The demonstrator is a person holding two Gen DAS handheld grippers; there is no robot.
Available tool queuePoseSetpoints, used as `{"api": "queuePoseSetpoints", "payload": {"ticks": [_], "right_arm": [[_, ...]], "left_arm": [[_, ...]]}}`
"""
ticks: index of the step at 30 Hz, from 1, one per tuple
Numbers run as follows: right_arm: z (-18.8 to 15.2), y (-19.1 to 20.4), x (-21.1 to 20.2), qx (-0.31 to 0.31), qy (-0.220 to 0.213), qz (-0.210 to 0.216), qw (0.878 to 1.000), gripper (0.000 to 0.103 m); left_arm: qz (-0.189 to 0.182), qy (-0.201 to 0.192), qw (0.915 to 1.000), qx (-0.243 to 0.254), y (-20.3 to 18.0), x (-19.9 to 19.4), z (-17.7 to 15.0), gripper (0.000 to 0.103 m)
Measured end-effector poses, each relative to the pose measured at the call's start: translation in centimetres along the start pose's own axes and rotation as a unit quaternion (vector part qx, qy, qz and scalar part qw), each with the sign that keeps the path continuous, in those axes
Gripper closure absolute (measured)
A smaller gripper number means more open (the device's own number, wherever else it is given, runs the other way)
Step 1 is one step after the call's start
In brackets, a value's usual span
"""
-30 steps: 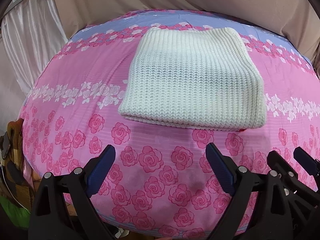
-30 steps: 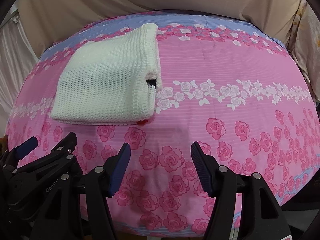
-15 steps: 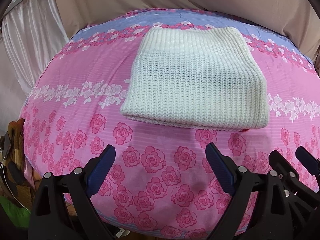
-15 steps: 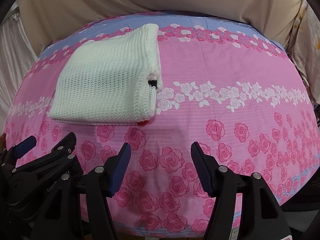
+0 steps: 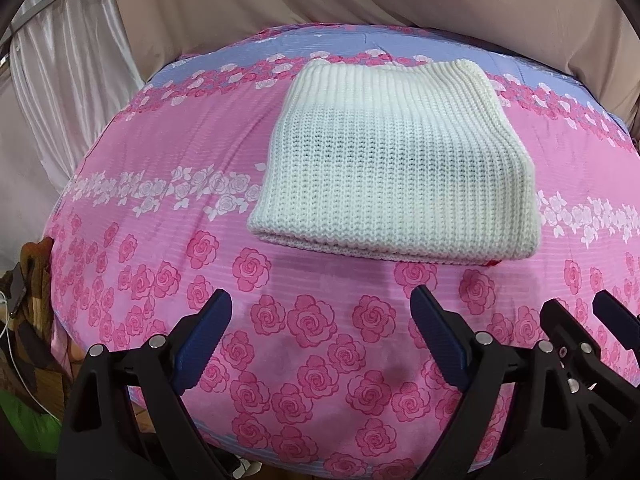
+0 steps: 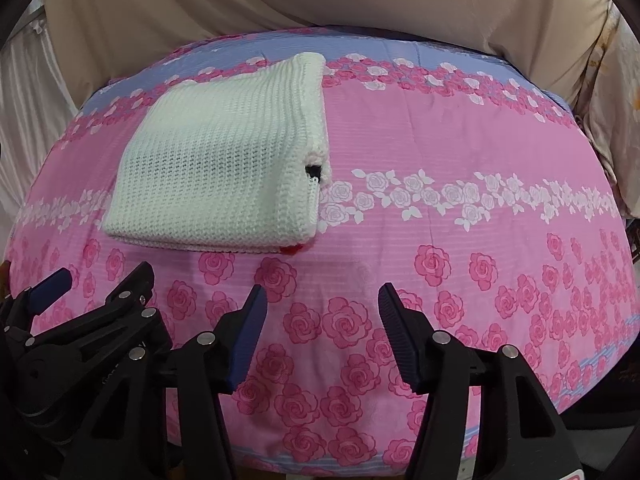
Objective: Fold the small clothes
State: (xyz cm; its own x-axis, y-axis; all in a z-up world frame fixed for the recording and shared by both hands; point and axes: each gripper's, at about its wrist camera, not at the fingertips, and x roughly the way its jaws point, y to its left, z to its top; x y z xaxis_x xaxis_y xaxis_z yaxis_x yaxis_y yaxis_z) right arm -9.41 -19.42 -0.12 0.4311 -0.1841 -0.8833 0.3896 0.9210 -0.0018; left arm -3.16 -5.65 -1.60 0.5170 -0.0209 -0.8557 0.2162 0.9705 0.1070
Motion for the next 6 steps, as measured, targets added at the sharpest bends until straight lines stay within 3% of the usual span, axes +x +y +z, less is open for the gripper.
{"api": "queuePoseSetpoints", "payload": {"ticks": [6], "right_arm": [[-0.10,0.12,-0.09,0.000,0.001,-0.003,1.000,0.046]], "left_arm": [[0.000,0.003,1.0000,0.000,0.06,0.07,-0.08,0.016]]}}
